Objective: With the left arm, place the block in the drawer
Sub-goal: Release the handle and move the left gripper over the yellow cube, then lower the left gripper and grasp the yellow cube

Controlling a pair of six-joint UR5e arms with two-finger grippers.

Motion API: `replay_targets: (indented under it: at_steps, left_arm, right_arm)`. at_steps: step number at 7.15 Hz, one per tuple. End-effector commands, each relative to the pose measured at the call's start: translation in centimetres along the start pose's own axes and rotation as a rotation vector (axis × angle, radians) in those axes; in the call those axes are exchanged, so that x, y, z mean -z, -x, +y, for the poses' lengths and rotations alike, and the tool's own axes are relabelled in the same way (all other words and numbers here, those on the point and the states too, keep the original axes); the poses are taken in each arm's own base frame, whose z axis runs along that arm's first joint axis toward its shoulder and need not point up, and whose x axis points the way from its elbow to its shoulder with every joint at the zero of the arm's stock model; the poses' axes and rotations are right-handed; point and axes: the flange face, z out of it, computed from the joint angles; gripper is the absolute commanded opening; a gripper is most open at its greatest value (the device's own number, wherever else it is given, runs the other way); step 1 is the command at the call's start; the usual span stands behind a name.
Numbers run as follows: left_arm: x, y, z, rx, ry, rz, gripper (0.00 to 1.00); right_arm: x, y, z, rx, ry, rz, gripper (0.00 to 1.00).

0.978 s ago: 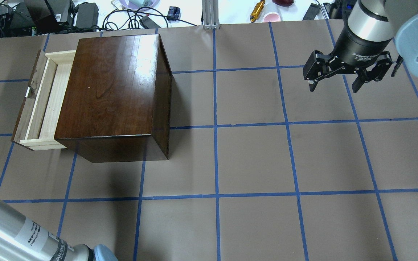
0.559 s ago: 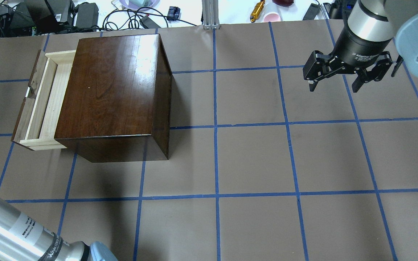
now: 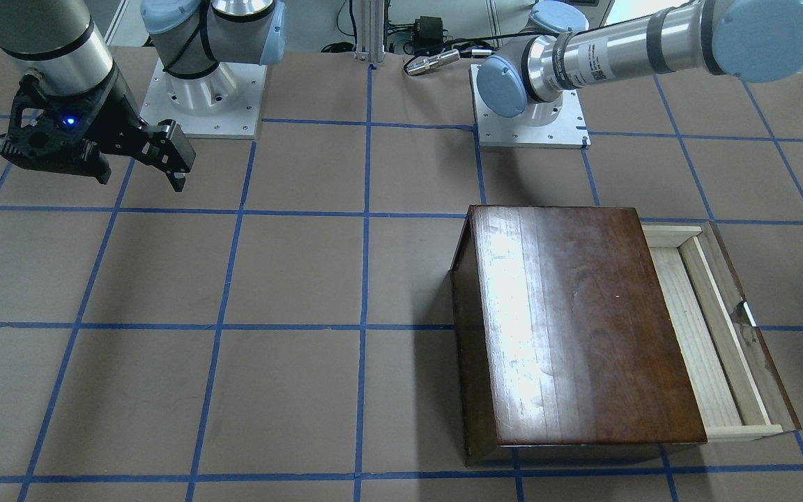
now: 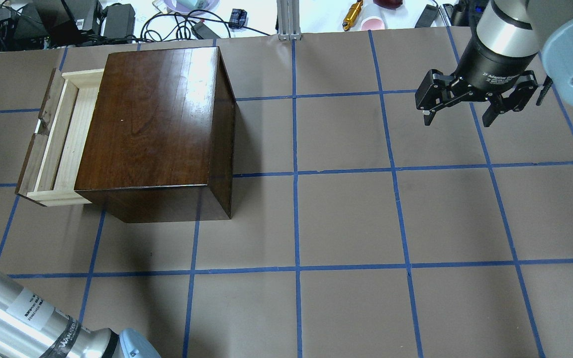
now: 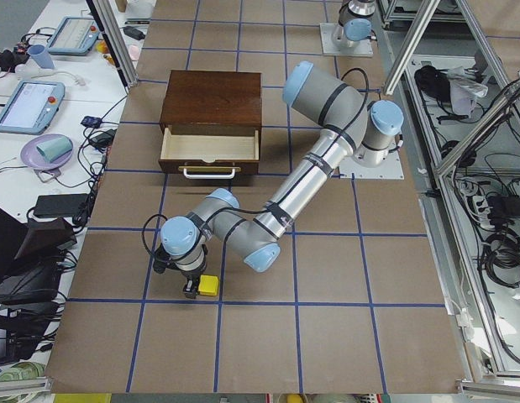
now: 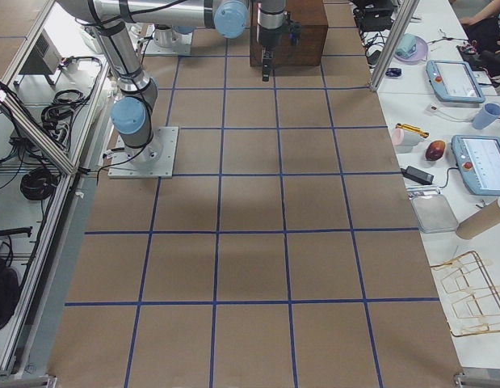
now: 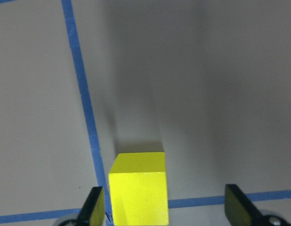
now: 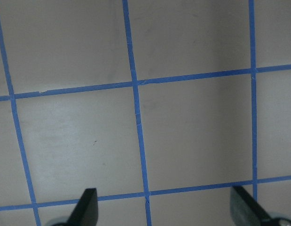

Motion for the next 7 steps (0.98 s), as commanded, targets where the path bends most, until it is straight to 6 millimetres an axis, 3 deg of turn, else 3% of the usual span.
replay_targets:
  at_steps: [1, 6, 7]
  left_arm:
    - [-1.4, 0.7, 1.0, 0.008, -0.001, 0.023, 0.91]
    - [-3.6, 1.0, 0.5, -0.045, -0.036, 0.035, 0.89]
    - [-3.6, 1.1, 0.6, -0.045, -0.042, 0.038, 0.79]
  right_arm:
    - [0.0, 0.0, 0.0, 0.000, 0.000, 0.000, 1.00]
    - [0.0, 0.0, 0.0, 0.000, 0.000, 0.000, 1.00]
    - [0.0, 0.0, 0.0, 0.000, 0.000, 0.000, 1.00]
